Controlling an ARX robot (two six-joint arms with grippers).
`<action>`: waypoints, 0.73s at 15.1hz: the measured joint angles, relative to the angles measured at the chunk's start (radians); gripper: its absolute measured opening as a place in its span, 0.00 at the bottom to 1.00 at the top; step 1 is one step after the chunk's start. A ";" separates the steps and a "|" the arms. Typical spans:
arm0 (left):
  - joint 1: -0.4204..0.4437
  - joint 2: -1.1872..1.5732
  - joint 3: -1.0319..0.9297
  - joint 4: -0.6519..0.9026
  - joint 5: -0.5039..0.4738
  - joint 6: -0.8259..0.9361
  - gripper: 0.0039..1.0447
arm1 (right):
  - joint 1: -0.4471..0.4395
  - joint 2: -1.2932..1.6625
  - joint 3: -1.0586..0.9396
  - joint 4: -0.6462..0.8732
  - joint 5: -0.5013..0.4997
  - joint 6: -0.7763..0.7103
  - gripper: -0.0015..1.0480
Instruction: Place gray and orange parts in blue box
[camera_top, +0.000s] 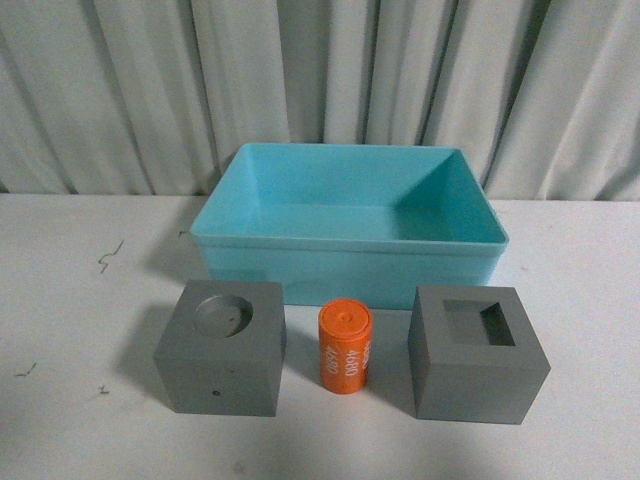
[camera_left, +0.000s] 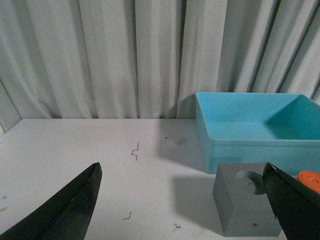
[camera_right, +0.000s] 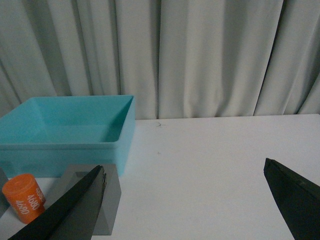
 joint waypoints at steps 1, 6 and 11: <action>0.000 0.000 0.000 0.000 0.000 0.000 0.94 | 0.000 0.000 0.000 0.000 0.000 0.000 0.94; 0.000 0.000 0.000 0.000 0.000 0.000 0.94 | 0.000 0.000 0.000 0.000 0.000 0.000 0.94; 0.000 0.000 0.000 0.000 0.000 0.000 0.94 | 0.000 0.000 0.000 0.000 0.000 0.000 0.94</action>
